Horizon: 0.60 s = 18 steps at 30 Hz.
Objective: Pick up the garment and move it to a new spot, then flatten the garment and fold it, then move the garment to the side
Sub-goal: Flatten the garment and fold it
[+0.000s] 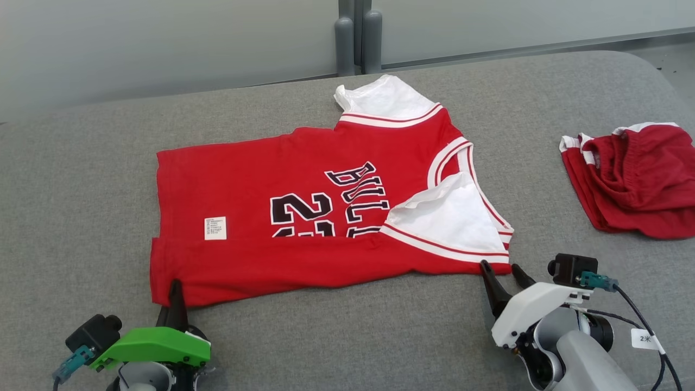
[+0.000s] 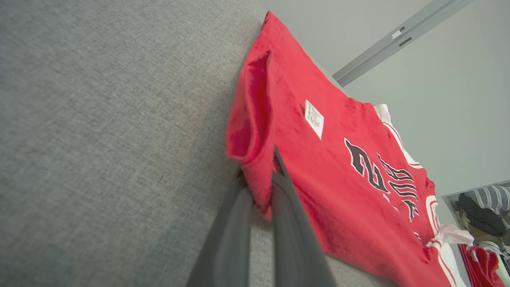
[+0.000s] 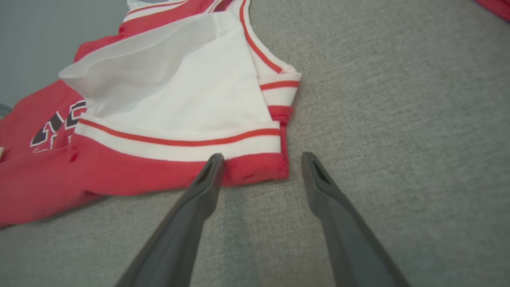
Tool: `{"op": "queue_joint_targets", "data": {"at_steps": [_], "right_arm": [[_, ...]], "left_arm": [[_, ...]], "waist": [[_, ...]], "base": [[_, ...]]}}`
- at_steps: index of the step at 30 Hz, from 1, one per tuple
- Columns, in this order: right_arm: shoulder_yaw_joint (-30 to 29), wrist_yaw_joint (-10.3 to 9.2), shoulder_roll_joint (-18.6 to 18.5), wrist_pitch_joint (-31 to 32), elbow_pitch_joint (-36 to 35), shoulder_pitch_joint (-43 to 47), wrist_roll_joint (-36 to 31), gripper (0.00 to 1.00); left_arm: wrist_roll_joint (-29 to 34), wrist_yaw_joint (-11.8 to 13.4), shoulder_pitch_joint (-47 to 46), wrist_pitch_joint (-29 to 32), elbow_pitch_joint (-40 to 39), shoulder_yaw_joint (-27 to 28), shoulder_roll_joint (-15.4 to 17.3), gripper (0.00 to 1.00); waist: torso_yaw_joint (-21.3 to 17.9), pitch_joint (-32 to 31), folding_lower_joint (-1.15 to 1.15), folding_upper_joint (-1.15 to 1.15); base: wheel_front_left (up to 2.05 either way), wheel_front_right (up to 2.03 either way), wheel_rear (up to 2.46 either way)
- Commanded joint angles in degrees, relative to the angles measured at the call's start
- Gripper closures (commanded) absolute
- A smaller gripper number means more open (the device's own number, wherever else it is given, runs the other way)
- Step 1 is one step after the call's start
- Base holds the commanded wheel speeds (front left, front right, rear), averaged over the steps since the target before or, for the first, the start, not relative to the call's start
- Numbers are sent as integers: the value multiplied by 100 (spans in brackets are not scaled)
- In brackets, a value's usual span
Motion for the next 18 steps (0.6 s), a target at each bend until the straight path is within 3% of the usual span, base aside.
{"op": "queue_joint_targets", "data": {"at_steps": [1, 4, 5, 8, 13, 14, 18], "right_arm": [[42, 0, -21, -29, 118, -96, 22, 0], [156, 0, -17, -16, 518, -288, 183, 0], [165, 0, -17, -2, 669, -349, 266, 5], [274, 0, -10, -115, 1002, -544, 418, 51], [535, 0, -10, -455, 1211, -784, 773, 85], [563, 0, -15, -520, 1242, -819, 800, 100], [525, 0, -19, -789, 1260, -852, 753, 100]], "left_arm": [[27, 35, -87, -10, -17, 0, 26, 100], [37, 41, -82, -21, -20, -17, 23, 100], [34, 46, -80, -23, -20, -21, 21, 100], [33, 50, -84, -34, -18, -34, 16, 100], [61, 51, -92, -42, -21, -64, 31, 100], [68, 51, -81, -50, -31, -71, 38, 100], [106, 44, 49, -77, -106, -124, 45, 100]], "waist": [[6, 8, 0, 28], [9, 7, 0, 28], [8, 4, 0, 28], [9, 2, 0, 28], [3, -11, 0, 28], [0, -14, 0, 28], [-5, -71, 0, 28]], "base": [[0, 0, 0], [0, 0, 0], [0, 0, 0], [0, 0, 0], [0, 0, 0], [0, 0, 0], [0, 0, 0]]}}
